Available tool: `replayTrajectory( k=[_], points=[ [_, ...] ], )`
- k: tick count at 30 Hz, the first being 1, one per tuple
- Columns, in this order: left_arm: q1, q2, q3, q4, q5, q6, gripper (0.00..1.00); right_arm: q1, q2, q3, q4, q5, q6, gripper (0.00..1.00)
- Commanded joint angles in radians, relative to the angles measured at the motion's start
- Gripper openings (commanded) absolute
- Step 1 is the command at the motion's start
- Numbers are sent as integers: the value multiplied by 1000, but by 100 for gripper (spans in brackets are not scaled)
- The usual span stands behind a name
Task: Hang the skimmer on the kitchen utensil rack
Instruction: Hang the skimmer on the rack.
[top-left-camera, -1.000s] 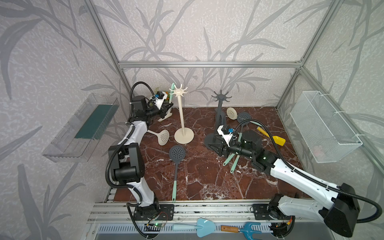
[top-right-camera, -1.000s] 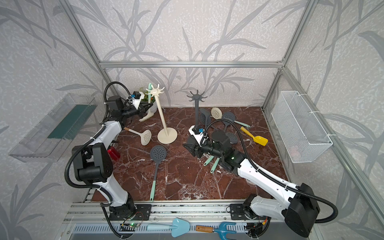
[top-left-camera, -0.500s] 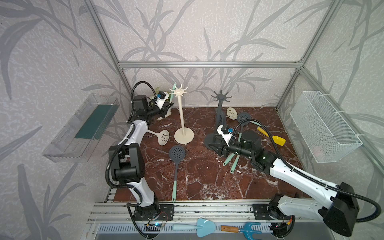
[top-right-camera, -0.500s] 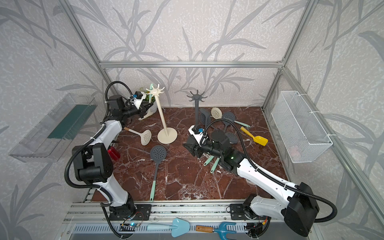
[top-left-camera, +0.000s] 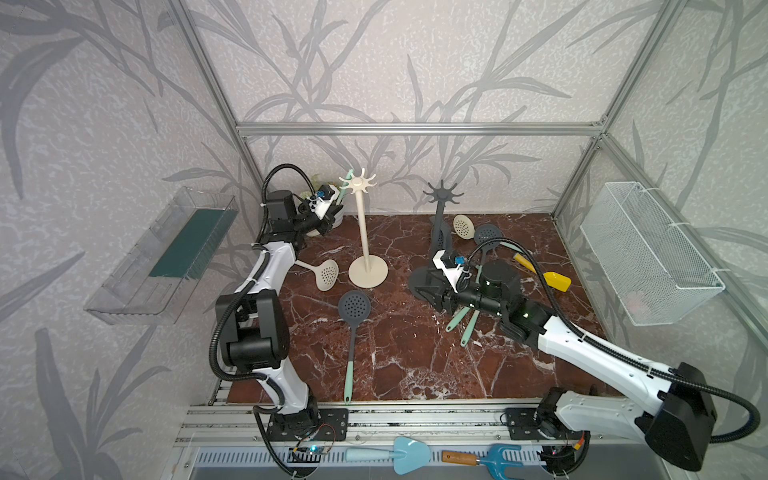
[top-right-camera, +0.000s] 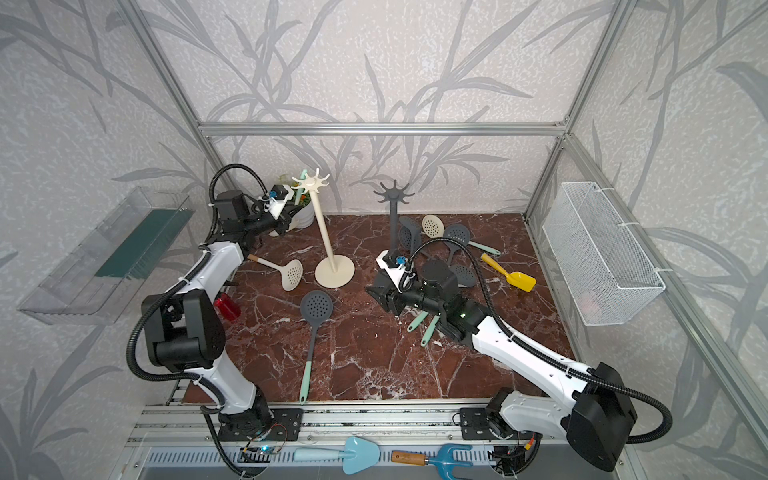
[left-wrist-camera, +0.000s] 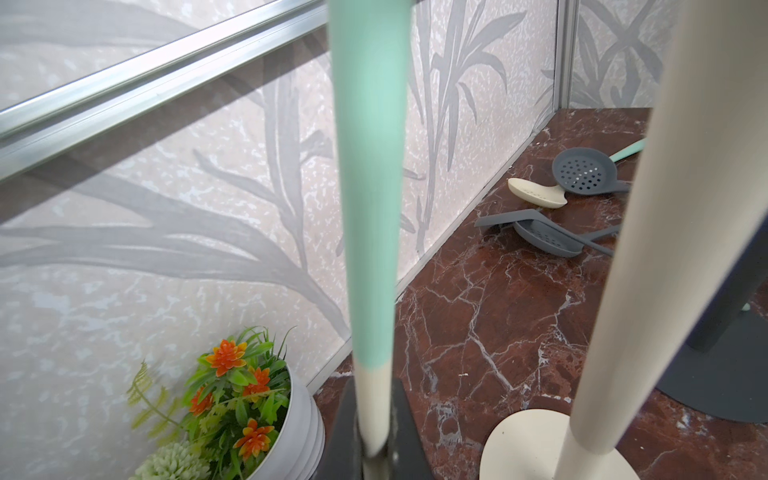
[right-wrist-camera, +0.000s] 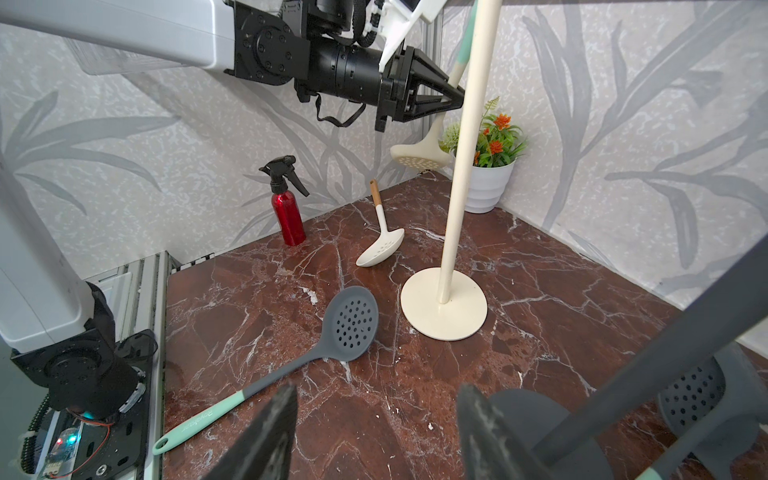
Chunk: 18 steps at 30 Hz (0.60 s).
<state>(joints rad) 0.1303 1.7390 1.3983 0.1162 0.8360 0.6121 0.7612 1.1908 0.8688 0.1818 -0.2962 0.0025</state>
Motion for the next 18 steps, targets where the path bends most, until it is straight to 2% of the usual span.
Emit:
replayTrajectory(
  k=[1,5,16,18],
  points=[
    [-20,-40,-32,-3,-46,101,0,6,4,-12,36,6,3,62],
    [-23,-50,-53,49,-86,96,0,6,1,-17,37,10,3,62],
    [-32,-61,-98,48,-113,49,0,7,-18,-32,39,23,14,64],
    [-37,-67,-98,18,-123,34,5,6,-25,-33,31,26,16,64]
  ],
)
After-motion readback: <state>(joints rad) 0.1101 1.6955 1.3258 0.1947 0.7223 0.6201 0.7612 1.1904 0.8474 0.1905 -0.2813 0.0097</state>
